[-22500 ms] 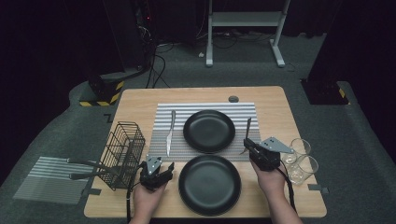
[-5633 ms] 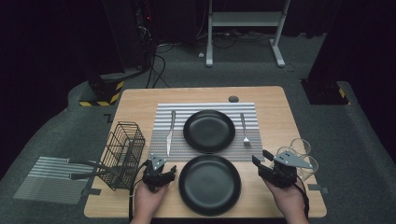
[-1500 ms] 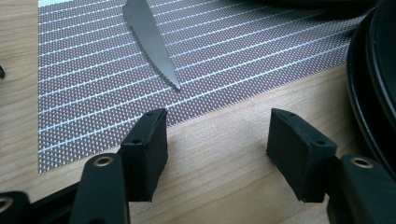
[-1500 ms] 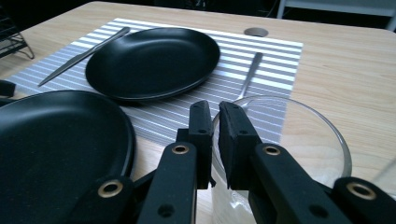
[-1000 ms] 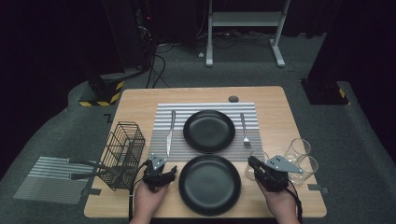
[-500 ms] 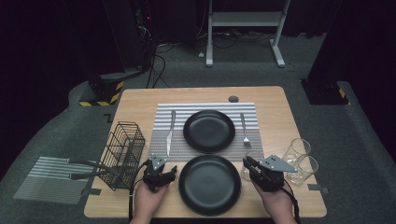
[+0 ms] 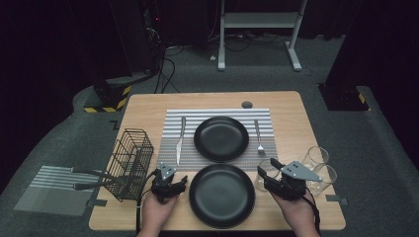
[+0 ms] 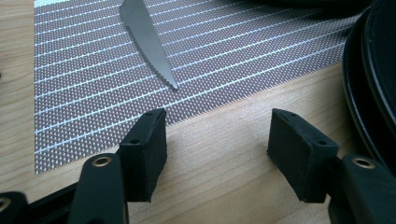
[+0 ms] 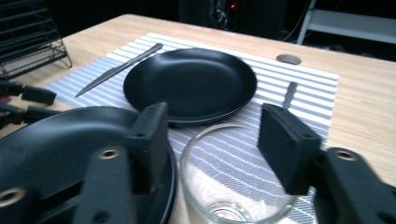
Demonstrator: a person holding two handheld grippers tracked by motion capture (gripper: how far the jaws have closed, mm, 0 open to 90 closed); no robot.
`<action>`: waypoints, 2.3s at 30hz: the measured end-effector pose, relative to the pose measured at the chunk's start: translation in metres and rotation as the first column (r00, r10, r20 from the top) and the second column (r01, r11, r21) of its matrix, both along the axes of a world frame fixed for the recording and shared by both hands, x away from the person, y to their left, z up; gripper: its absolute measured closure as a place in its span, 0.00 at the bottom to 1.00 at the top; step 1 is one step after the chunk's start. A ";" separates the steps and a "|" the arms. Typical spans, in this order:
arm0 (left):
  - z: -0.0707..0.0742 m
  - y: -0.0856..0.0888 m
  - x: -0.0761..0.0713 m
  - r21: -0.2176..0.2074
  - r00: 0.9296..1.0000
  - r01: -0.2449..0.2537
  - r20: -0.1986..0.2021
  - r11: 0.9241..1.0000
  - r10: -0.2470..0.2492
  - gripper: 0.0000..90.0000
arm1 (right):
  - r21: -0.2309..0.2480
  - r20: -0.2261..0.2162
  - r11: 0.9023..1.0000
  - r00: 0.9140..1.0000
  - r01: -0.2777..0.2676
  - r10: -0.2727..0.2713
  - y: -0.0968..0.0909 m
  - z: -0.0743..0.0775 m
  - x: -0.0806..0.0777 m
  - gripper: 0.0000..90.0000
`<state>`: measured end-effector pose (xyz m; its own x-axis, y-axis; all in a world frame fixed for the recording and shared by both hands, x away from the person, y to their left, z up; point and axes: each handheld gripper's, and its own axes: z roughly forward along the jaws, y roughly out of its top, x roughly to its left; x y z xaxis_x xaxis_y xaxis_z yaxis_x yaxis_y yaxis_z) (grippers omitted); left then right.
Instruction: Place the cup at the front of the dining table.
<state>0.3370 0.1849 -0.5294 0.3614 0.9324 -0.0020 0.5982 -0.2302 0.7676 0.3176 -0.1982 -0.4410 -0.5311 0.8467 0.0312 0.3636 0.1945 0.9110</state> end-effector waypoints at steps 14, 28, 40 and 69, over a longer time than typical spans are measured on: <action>0.000 0.000 0.001 0.001 1.000 0.003 0.002 1.000 -0.003 0.42 | 0.005 0.018 0.997 0.997 0.075 -0.075 -0.014 -0.009 0.002 0.16; -0.001 -0.002 0.000 -0.018 1.000 -0.015 -0.001 1.000 0.015 0.42 | -0.006 -0.026 0.999 0.999 0.047 -0.048 -0.010 -0.025 0.003 0.16; -0.001 -0.003 0.000 -0.026 1.000 -0.019 -0.004 0.999 0.019 0.42 | -0.010 -0.048 0.999 0.997 0.052 -0.053 -0.005 -0.036 0.005 0.20; -0.001 -0.003 0.000 -0.025 1.000 -0.017 -0.004 1.000 0.017 0.42 | -0.027 -0.014 0.998 0.998 0.057 -0.058 -0.003 -0.043 0.007 0.31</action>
<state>0.3369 0.1822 -0.5301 0.3456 0.9380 -0.0264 0.6048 -0.2012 0.7706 0.3245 -0.2007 -0.4842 -0.4812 0.8765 0.0156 0.3879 0.1969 0.9004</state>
